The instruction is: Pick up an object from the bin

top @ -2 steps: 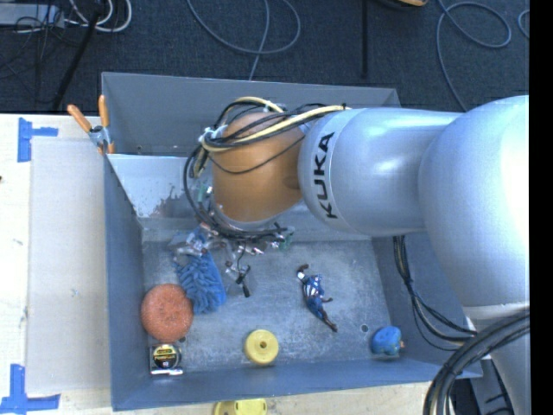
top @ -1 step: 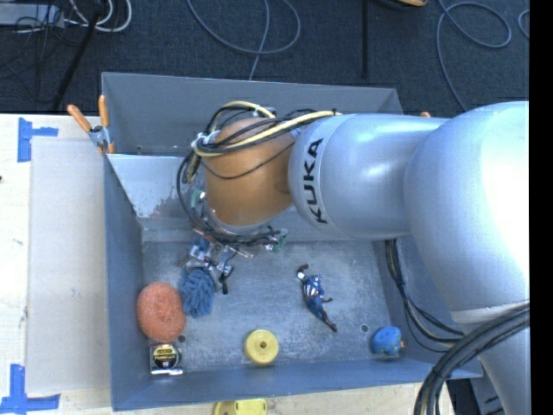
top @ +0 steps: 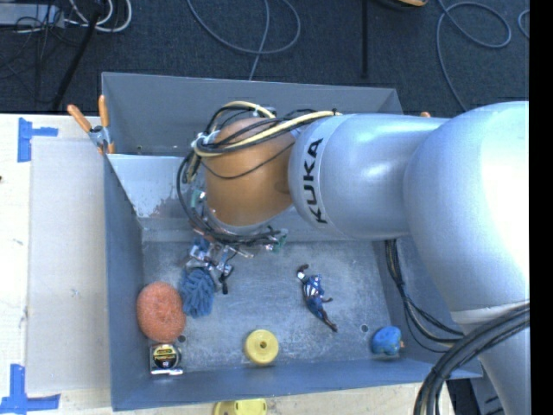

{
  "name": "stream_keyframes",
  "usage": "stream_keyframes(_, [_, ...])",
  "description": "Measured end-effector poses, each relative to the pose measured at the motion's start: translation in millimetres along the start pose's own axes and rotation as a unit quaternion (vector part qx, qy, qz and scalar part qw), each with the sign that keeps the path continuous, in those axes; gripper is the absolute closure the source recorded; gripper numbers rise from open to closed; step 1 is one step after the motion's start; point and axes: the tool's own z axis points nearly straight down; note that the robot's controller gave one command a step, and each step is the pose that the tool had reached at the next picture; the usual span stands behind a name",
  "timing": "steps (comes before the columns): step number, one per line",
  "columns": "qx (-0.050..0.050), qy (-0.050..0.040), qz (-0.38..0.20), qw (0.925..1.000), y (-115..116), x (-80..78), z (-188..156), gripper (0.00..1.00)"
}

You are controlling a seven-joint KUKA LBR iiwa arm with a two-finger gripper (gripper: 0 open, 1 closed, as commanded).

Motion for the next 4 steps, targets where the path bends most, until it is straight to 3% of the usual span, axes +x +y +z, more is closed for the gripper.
stream_keyframes(4, [0.0, -0.0001, 0.001, 1.0, 1, -0.2, -44, 1.0])
